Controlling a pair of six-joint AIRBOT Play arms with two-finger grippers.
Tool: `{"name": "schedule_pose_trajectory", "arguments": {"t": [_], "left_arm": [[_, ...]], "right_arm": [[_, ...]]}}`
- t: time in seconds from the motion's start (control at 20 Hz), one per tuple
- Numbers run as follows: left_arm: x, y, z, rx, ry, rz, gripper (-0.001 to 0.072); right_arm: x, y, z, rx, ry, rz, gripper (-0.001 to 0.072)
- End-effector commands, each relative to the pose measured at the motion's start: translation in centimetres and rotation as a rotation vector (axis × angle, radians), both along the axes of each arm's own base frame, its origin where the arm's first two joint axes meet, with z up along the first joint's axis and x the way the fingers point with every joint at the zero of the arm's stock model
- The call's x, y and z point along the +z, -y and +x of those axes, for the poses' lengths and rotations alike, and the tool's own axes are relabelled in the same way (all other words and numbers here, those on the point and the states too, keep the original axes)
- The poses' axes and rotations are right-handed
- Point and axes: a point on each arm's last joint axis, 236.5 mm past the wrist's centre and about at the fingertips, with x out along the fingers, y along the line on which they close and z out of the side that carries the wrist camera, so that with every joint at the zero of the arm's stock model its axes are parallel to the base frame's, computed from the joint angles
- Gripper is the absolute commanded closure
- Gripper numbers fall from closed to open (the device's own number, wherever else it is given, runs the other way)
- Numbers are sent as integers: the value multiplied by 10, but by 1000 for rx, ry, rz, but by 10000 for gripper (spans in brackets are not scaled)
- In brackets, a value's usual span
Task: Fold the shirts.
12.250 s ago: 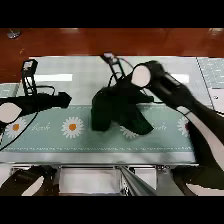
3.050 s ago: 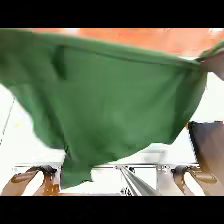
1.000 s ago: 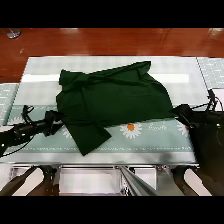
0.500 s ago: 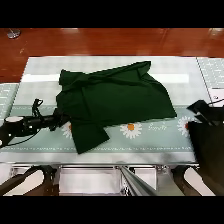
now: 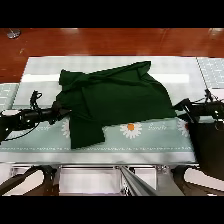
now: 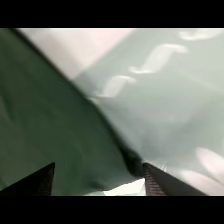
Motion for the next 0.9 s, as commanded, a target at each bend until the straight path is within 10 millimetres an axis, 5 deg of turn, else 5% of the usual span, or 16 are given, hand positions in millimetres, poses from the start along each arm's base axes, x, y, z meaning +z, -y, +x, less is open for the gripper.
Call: {"name": "schedule_pose_trajectory", "arguments": {"t": [0.0,0.1,0.15,0.2,0.25,0.35,0.45,0.6,0.7,0.85], "left_arm": [[5,3,2,0,6,-20,681],[7,3,4,8,9,-30,681],[8,3,5,7,14,-28,681],[13,3,8,1,25,-31,681],[22,5,13,-14,46,-37,681],[63,4,34,-58,156,-34,681],[136,-3,63,-73,340,-3,682],[287,-19,91,-46,696,109,683],[397,-31,79,-21,937,233,683],[509,-60,30,85,1136,545,683]], "right_arm": [[-7,-32,23,86,-8,27,82],[-3,-49,33,141,-1,25,110],[0,-57,37,170,6,20,272],[4,-61,41,202,17,7,570],[12,-63,48,239,45,-8,682],[51,-62,72,286,121,-19,682],[122,-54,108,329,270,-84,683],[263,-29,147,301,557,-283,683],[362,-27,135,311,757,-408,683],[482,-28,78,251,1019,-573,682]]}}
